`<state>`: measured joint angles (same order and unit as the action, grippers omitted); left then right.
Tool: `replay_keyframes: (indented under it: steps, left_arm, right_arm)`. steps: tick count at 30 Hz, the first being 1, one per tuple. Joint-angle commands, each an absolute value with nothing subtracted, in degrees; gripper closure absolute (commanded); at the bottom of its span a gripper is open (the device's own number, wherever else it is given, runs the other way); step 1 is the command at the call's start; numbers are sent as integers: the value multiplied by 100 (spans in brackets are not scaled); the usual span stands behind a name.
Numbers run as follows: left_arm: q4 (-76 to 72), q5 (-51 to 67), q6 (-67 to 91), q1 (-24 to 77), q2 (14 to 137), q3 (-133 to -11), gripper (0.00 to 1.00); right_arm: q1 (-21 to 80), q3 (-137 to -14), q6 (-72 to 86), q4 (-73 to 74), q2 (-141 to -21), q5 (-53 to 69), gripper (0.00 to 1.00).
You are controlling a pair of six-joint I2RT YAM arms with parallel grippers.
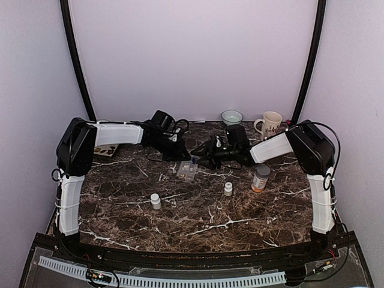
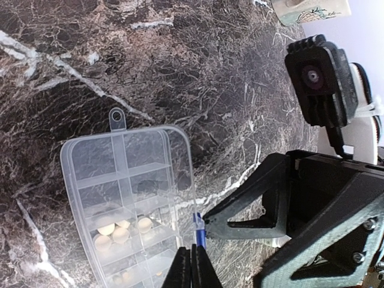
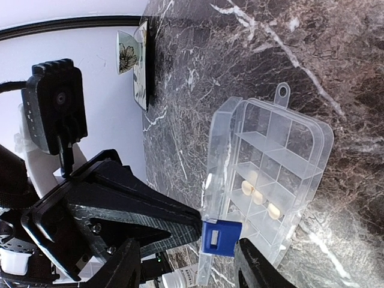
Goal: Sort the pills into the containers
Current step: Close the lid of the pill container.
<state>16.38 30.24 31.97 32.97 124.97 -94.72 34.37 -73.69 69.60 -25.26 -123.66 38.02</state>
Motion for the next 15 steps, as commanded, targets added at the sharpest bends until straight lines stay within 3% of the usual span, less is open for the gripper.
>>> replay_keyframes:
  steps: [1, 15]
  left_arm:
    - [1653, 3100, 3120, 3260, 12502, -9397, 95]
    - [1690, 3165, 3064, 3226, 12489, -9394, 96]
  right_arm:
    - [3403, -7405, 7021, -2635, -12516, 3909, 46]
    - [3408, -7487, 7097, -2821, -12673, 4062, 44]
